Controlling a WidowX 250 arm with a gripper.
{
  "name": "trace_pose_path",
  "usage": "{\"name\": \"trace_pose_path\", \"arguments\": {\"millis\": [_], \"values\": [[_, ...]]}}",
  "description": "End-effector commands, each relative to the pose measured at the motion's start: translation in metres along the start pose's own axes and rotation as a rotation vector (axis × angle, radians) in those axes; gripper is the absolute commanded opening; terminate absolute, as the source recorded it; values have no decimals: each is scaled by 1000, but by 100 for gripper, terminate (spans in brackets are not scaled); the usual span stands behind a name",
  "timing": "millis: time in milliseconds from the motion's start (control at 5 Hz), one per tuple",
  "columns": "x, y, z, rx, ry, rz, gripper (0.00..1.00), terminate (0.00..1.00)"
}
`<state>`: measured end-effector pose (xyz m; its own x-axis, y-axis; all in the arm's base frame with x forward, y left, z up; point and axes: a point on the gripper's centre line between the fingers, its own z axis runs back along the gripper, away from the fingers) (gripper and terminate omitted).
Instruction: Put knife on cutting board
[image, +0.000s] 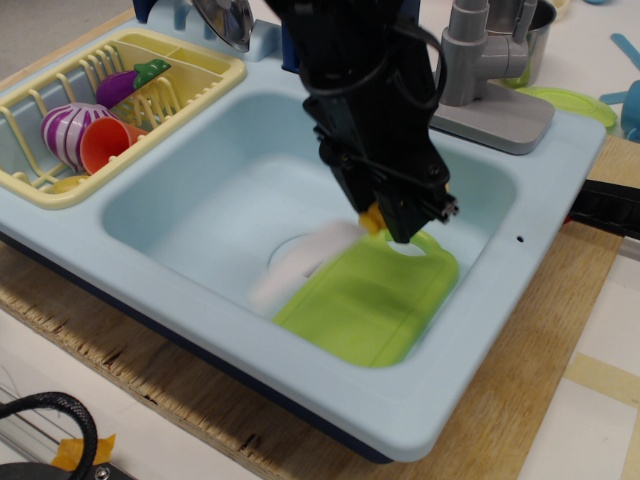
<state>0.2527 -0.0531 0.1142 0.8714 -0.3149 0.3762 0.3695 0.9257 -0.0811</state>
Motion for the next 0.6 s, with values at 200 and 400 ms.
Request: {"name": "trace_pose_path", "arguments": {"millis": [200, 400], "values": [[4, 5, 3, -32, -43, 11, 100, 0], [4, 5, 3, -32, -43, 11, 100, 100]]}}
